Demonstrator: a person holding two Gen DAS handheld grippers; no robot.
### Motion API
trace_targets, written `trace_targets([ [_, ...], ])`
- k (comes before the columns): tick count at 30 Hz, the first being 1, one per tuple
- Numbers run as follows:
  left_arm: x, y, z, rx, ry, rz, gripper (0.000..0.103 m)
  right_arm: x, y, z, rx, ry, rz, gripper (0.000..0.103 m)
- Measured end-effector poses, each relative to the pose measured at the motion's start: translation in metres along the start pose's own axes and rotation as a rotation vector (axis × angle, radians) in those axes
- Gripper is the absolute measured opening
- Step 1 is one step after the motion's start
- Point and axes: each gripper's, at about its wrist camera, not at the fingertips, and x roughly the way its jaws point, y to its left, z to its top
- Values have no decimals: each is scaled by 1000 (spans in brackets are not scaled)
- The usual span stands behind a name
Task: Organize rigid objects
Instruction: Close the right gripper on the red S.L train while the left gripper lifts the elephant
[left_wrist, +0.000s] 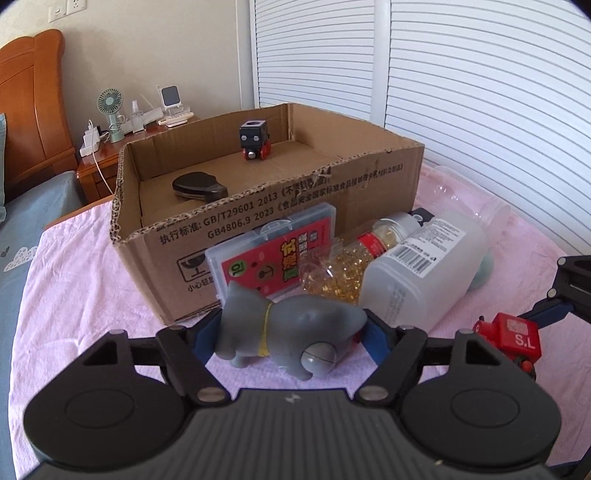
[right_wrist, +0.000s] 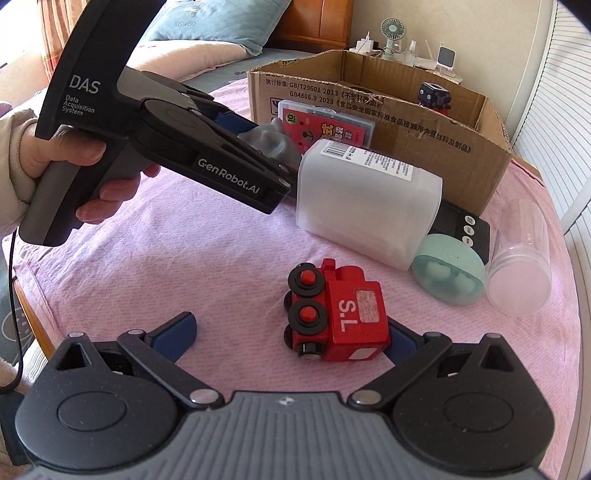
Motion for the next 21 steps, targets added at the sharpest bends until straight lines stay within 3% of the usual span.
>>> trace_targets([
  [7,-17,0,-3,-63,84,70,74,-1,1,-1,3,-5,-4,103],
  [12,-39,5,-14,-134,137,79,74,-3,2,-3,11,-12,-11,103],
  [21,-44,10,-29,-174,74,96,78,-3,1,-3,11,-21,-11,103],
])
